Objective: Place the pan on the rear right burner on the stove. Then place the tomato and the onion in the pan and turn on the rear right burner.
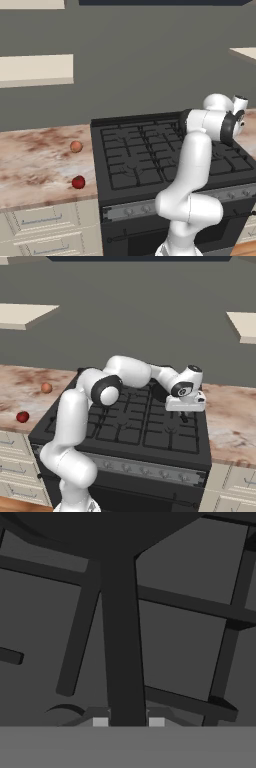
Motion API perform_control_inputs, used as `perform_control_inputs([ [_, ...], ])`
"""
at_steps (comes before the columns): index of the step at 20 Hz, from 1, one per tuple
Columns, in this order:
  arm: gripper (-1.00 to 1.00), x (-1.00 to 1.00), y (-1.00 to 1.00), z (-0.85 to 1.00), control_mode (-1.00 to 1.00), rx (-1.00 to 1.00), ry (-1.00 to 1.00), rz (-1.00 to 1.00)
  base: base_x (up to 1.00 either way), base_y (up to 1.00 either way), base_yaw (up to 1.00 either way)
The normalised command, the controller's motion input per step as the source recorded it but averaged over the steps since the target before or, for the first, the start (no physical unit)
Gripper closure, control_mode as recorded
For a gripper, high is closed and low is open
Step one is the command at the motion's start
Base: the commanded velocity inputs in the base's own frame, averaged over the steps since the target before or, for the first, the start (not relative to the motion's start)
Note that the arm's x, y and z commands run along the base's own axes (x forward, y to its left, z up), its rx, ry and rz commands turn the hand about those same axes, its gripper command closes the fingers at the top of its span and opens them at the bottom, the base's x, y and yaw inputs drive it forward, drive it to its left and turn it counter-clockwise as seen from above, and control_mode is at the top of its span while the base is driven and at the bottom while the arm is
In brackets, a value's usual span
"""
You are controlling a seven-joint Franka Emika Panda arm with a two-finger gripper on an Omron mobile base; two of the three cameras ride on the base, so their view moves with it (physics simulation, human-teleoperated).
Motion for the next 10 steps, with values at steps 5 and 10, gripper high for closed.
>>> perform_control_inputs([
  [5,-1.0,0.0,0.0,0.0,-1.0,0.0,0.0,0.0,0.0,0.0,0.0],
  [10,-1.0,0.0,0.0,0.0,-1.0,0.0,0.0,0.0,0.0,0.0,0.0],
])
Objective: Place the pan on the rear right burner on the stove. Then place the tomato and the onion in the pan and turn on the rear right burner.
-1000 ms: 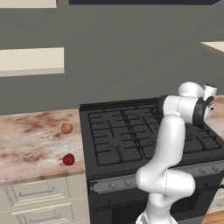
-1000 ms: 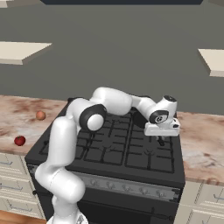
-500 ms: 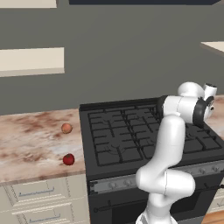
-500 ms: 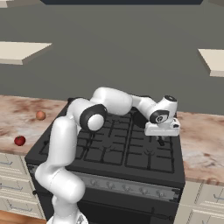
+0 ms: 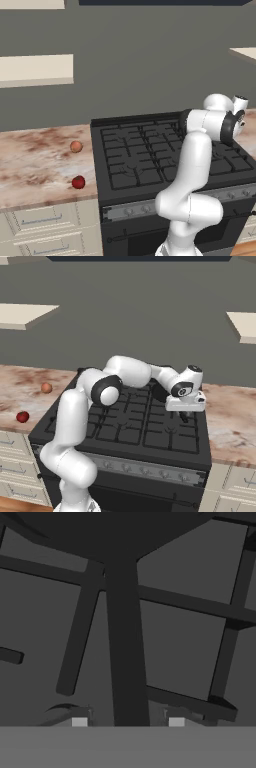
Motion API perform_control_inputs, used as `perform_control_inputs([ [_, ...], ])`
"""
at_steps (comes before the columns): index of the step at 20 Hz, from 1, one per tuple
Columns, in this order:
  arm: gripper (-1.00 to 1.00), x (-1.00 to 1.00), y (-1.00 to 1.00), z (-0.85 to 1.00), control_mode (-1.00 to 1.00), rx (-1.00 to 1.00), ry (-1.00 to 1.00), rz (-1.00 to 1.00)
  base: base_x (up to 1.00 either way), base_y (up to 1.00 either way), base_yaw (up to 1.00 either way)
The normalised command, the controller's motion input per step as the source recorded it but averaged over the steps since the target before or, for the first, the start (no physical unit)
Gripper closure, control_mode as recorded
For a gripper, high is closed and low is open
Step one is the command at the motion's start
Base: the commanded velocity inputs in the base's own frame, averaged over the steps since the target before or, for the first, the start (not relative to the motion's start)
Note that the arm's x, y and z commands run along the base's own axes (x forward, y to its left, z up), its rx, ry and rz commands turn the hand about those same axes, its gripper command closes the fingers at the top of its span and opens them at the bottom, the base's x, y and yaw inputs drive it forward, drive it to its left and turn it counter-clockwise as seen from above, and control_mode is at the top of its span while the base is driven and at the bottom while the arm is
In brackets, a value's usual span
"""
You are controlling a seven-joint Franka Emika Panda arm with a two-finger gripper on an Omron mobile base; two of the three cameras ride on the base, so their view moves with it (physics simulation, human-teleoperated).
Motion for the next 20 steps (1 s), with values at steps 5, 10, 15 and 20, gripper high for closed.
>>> perform_control_inputs([
  [5,-1.0,0.0,0.0,0.0,-1.0,0.0,0.0,0.0,0.0,0.0,0.0],
  [10,-1.0,-0.03,0.0,0.31,-1.0,0.0,0.0,0.0,0.0,0.0,0.0],
  [15,-1.0,-0.22,0.0,0.31,-1.0,0.0,0.0,0.0,0.0,0.0,0.0],
  [20,-1.0,-0.37,0.23,0.11,-1.0,0.0,-0.03,0.0,0.0,0.0,0.0],
])
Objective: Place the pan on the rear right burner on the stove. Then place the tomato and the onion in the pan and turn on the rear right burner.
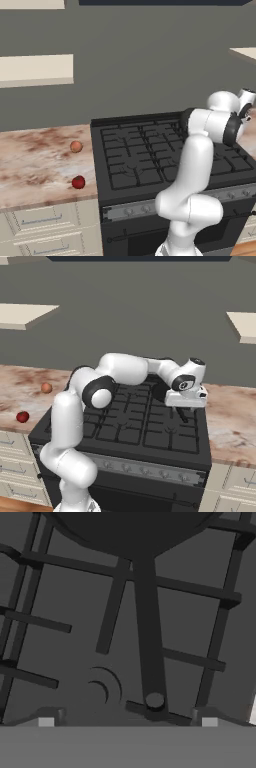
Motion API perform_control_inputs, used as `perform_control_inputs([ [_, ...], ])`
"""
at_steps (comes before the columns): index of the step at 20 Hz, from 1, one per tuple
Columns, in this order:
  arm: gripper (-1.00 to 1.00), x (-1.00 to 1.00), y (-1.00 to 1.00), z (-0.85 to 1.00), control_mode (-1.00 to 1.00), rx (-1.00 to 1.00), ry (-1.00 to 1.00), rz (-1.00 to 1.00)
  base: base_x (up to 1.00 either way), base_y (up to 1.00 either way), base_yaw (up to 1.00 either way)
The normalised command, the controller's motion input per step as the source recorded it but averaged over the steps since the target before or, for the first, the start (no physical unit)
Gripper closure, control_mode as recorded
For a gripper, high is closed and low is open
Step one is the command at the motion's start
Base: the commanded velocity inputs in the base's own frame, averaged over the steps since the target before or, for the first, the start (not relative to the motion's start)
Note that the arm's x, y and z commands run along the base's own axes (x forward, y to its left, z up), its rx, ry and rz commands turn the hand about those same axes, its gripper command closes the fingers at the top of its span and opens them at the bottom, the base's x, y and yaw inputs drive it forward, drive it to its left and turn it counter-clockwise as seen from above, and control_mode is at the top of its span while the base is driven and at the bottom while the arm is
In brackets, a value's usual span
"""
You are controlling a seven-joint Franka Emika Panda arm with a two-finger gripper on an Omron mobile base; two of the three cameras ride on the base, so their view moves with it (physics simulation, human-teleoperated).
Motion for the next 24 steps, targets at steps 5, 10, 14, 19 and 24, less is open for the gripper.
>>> perform_control_inputs([
  [5,-1.0,-0.27,0.56,0.0,-1.0,0.0,-0.07,0.0,0.0,0.0,0.0],
  [10,-1.0,-0.15,0.56,0.0,-1.0,-0.01,-0.07,-0.01,0.0,0.0,0.0],
  [14,-1.0,-0.11,0.59,0.0,-1.0,-0.06,-0.05,-0.03,0.0,0.0,0.0],
  [19,-1.0,-0.04,0.66,0.06,-1.0,-0.08,-0.03,-0.02,0.0,0.0,0.0],
  [24,-1.0,0.0,0.67,0.11,-1.0,-0.09,0.0,-0.05,0.0,0.0,0.0],
])
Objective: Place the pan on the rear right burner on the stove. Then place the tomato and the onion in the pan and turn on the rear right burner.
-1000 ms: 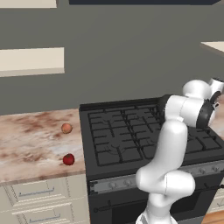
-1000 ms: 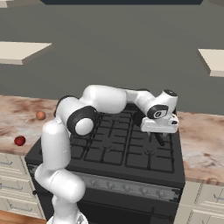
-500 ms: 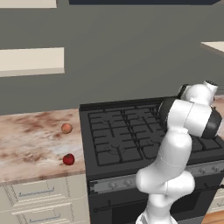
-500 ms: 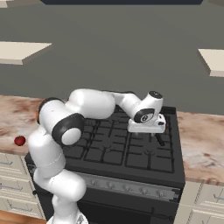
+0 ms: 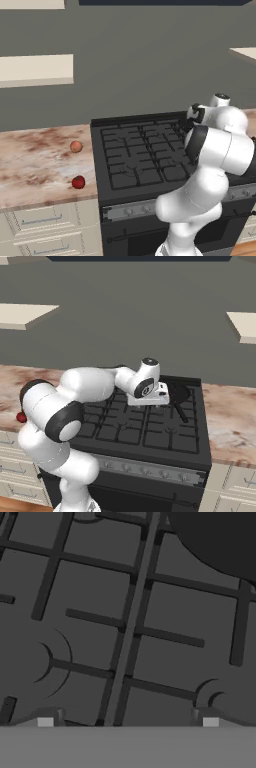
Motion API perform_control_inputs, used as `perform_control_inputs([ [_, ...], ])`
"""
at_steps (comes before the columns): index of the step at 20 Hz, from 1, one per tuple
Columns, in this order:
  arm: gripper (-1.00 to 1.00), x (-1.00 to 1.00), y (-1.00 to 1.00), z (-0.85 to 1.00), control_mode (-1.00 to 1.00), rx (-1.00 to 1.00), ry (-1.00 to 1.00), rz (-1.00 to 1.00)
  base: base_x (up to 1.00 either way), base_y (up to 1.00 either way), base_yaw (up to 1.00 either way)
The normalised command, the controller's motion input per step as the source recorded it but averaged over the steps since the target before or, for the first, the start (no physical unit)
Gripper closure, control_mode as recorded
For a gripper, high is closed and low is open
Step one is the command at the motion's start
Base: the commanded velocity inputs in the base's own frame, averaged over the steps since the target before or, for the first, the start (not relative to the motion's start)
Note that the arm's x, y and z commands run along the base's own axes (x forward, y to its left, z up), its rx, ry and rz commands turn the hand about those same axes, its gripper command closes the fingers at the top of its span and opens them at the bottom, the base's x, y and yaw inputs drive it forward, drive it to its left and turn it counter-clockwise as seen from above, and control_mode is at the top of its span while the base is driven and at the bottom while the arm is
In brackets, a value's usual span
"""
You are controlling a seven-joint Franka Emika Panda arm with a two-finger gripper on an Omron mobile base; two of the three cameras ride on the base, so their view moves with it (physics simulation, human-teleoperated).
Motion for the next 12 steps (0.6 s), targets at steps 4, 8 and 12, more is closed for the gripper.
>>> perform_control_inputs([
  [4,-1.0,0.0,0.65,0.07,-1.0,-0.08,-0.03,-0.06,0.0,0.0,0.0],
  [8,-1.0,0.0,0.57,0.0,-1.0,-0.05,0.0,-0.11,0.0,0.0,0.0],
  [12,-1.0,0.0,0.54,0.01,-1.0,-0.05,0.0,-0.14,0.0,0.0,0.0],
])
